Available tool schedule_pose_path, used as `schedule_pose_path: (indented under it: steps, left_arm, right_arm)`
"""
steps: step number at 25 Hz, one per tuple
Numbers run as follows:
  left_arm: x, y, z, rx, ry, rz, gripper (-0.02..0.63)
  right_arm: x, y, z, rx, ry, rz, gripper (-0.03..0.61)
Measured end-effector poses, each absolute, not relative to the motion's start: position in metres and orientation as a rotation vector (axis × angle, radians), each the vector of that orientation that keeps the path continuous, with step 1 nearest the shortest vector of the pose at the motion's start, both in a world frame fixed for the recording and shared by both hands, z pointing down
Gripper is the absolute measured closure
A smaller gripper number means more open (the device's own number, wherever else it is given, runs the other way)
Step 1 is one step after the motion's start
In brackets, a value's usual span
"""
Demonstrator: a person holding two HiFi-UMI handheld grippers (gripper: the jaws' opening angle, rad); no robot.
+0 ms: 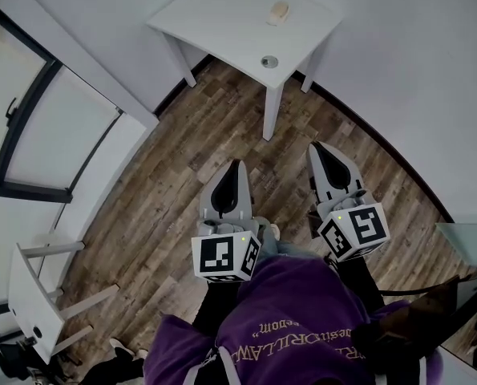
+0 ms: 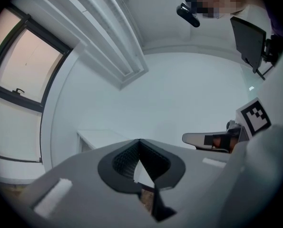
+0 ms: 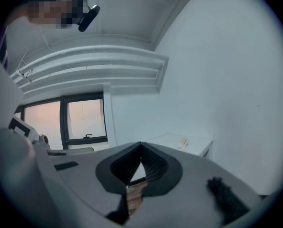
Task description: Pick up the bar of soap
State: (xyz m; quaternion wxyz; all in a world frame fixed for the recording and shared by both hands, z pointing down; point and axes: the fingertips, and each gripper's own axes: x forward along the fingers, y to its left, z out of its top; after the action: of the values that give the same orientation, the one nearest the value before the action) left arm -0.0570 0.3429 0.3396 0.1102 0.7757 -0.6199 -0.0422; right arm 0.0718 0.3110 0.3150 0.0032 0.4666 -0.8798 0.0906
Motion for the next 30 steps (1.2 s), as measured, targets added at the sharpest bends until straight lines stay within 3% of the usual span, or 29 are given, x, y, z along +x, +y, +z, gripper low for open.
schedule_pose_path:
  steps: [20, 30]
  left_arm:
    - [-0.115, 0.154, 0.341, 2.363, -1.713, -0.121, 0.609]
    - [-0.112, 0.081, 0.354, 2.405, -1.617, -0.080, 0.609]
  right_arm:
    - [-0.004, 0.127, 0.315, 1.489, -2.754, 0.267, 0.571]
    - [-0.004, 0.067, 0.333, 1.556, -2.679, 0.297, 0.571]
